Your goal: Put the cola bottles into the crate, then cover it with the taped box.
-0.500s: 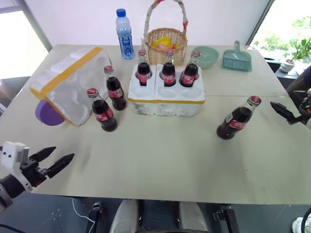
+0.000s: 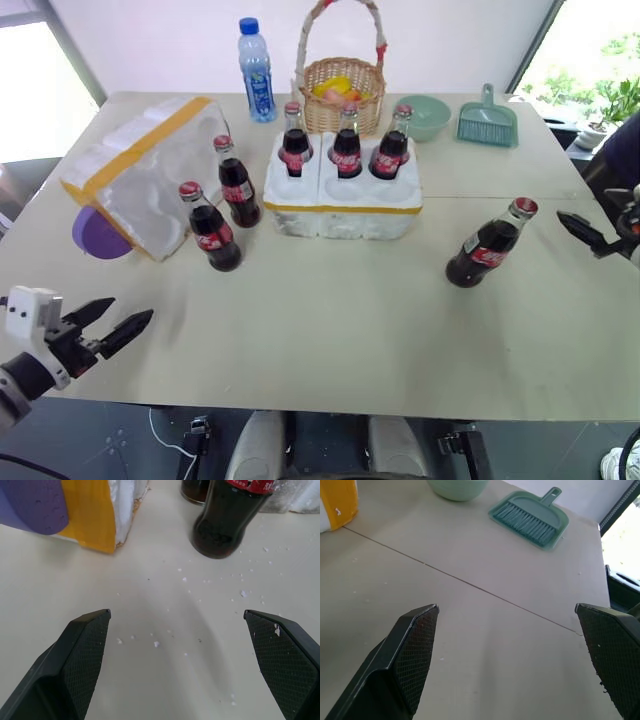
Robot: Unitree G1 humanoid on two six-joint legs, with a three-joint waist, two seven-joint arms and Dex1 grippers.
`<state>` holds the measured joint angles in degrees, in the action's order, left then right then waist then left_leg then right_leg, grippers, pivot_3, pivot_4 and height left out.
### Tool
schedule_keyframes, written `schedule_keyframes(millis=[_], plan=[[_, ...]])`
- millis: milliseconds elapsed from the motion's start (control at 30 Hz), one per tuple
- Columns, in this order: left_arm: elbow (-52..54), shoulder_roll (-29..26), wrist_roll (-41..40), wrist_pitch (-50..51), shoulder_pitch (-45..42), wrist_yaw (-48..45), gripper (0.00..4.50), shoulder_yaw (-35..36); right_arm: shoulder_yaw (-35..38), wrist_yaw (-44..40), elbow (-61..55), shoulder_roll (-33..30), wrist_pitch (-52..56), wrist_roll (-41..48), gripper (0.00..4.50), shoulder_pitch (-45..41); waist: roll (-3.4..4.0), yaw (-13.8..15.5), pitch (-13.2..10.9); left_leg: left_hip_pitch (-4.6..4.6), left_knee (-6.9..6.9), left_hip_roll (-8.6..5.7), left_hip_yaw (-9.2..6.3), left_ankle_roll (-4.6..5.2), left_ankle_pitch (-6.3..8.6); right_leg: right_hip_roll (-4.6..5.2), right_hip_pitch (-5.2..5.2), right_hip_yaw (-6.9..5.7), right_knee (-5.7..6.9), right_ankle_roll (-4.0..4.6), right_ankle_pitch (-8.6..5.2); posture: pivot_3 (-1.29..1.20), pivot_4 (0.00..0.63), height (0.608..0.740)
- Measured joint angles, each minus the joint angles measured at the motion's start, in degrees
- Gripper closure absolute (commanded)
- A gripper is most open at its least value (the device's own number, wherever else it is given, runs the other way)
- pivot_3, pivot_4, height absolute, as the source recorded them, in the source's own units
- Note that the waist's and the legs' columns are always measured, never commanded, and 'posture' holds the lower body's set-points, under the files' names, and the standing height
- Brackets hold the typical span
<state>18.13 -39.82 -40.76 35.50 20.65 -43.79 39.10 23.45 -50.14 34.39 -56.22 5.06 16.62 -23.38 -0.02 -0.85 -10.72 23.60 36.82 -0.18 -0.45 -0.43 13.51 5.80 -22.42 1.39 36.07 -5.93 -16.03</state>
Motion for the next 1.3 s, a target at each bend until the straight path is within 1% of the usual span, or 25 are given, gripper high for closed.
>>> schedule_keyframes(millis=[167,233,300,367,433,467,600,733,800,867,900,1033,1133,1300], plan=[[1.5,0.0,-2.2,0.7,-1.8,0.6,0.04,0.1,-0.3,-5.3,0.2,-1.0,4.6,2.7,0.00,-2.7,0.00,-0.1,0.0,-0.02,0.00,0.01,0.02,0.00,0.00,0.00,0.00,0.02,0.01,0.00,0.00,0.00,0.150,0.740],[3.0,0.0,-3.3,1.5,-2.7,1.2,0.04,0.1,-1.8,-11.0,-0.2,-4.1,7.3,3.4,0.00,-3.8,0.02,0.0,0.0,-0.02,-0.01,0.00,0.05,0.00,0.00,0.01,-0.02,0.02,0.01,0.00,0.00,0.00,0.150,0.740],[3.5,0.0,-4.1,2.0,-4.1,1.8,0.04,-0.1,-3.8,-17.6,-1.1,-7.5,10.3,4.9,0.00,-6.7,0.03,0.0,0.0,-0.02,-0.03,0.01,0.05,0.01,0.00,0.01,-0.04,0.02,0.01,0.00,0.01,0.00,0.150,0.740],[3.6,-0.1,-4.3,2.3,-6.8,2.8,0.04,-1.1,-6.2,-24.4,-2.1,-11.1,14.6,6.3,0.00,-12.8,0.12,-0.1,-0.1,-0.02,-0.04,0.02,0.06,0.00,0.01,0.03,-0.09,0.03,0.03,0.00,0.01,0.00,0.150,0.740],[3.6,-0.2,-4.1,2.3,-9.1,3.0,0.04,-3.2,-8.3,-28.9,-3.4,-13.3,17.6,7.3,0.00,-19.5,0.11,-0.2,-0.1,-0.04,-0.06,0.05,0.07,-0.01,0.01,0.02,-0.10,0.02,0.03,-0.01,0.01,0.00,0.150,0.740],[3.2,-0.2,-3.6,2.3,-11.0,3.4,0.04,-4.8,-9.9,-31.4,-4.0,-14.0,19.4,7.4,0.00,-23.8,0.08,-0.3,-0.1,-0.04,-0.08,0.06,0.08,-0.02,0.02,0.01,-0.14,0.02,0.03,0.00,0.01,0.00,0.150,0.740],[0.6,-0.1,-1.4,0.9,-17.2,4.2,0.04,-9.7,-15.9,-38.7,-7.1,-14.0,24.9,8.4,0.00,-34.0,-0.10,-0.2,-0.1,-0.04,-0.39,0.04,0.14,-0.03,0.01,0.03,-0.27,0.02,-0.04,0.00,0.01,0.00,0.150,0.740],[-4.8,0.9,3.8,-2.9,-22.7,4.3,0.04,-16.0,-20.4,-41.7,-11.7,-13.0,29.8,10.5,0.00,-38.8,-0.16,0.1,-0.1,0.08,-0.71,-0.01,0.24,-0.03,0.00,0.07,-0.58,0.03,-0.05,-0.05,0.03,0.00,0.150,0.740],[-7.6,1.7,6.8,-5.5,-25.7,4.4,0.04,-19.2,-21.7,-42.0,-15.3,-12.3,31.8,12.7,0.00,-39.3,-0.19,0.2,-0.1,0.53,-0.70,-0.01,0.21,-0.05,-0.01,0.04,-1.04,-0.02,0.04,-0.30,0.17,0.00,0.150,0.740],[-9.6,1.9,8.6,-7.2,-27.0,4.1,0.04,-20.9,-22.4,-42.1,-17.4,-12.1,33.1,14.0,0.00,-39.3,-0.18,0.3,-0.1,0.86,-0.68,-0.02,0.20,-0.07,-0.02,0.00,-1.34,-0.08,0.04,-0.63,0.35,0.00,0.150,0.740],[-10.8,2.0,9.5,-7.9,-27.8,3.9,0.04,-21.9,-22.5,-42.1,-18.7,-12.0,33.6,14.5,0.00,-39.1,-0.18,0.3,-0.1,0.95,-0.68,-0.05,0.25,-0.08,-0.03,0.00,-1.45,-0.10,0.04,-0.67,0.37,0.00,0.150,0.740],[-15.0,4.1,12.9,-11.2,-32.3,2.4,0.04,-26.6,-22.2,-42.1,-24.8,-11.3,35.1,16.4,0.00,-35.9,-0.19,0.4,-0.1,0.96,-0.60,-0.10,0.32,-0.07,-0.03,0.03,-1.38,-0.14,0.02,-0.78,0.43,0.00,0.150,0.740],[-16.7,4.8,14.1,-12.5,-33.2,1.5,0.04,-28.2,-22.2,-41.9,-26.4,-10.6,35.7,16.8,0.00,-34.9,-0.23,0.1,-0.2,0.93,-0.50,-0.10,0.41,-0.07,-0.04,0.03,-1.35,-0.11,0.03,-0.97,0.54,0.00,0.150,0.740],[-17.0,6.2,11.9,-11.8,-34.5,1.7,0.04,-26.6,-21.1,-40.4,-27.0,-10.6,35.8,16.8,0.00,-34.1,-0.23,0.1,-0.2,0.90,-0.25,0.02,0.31,-0.10,-0.06,-0.17,-1.25,-0.15,0.12,-1.05,0.59,0.00,0.150,0.740]])
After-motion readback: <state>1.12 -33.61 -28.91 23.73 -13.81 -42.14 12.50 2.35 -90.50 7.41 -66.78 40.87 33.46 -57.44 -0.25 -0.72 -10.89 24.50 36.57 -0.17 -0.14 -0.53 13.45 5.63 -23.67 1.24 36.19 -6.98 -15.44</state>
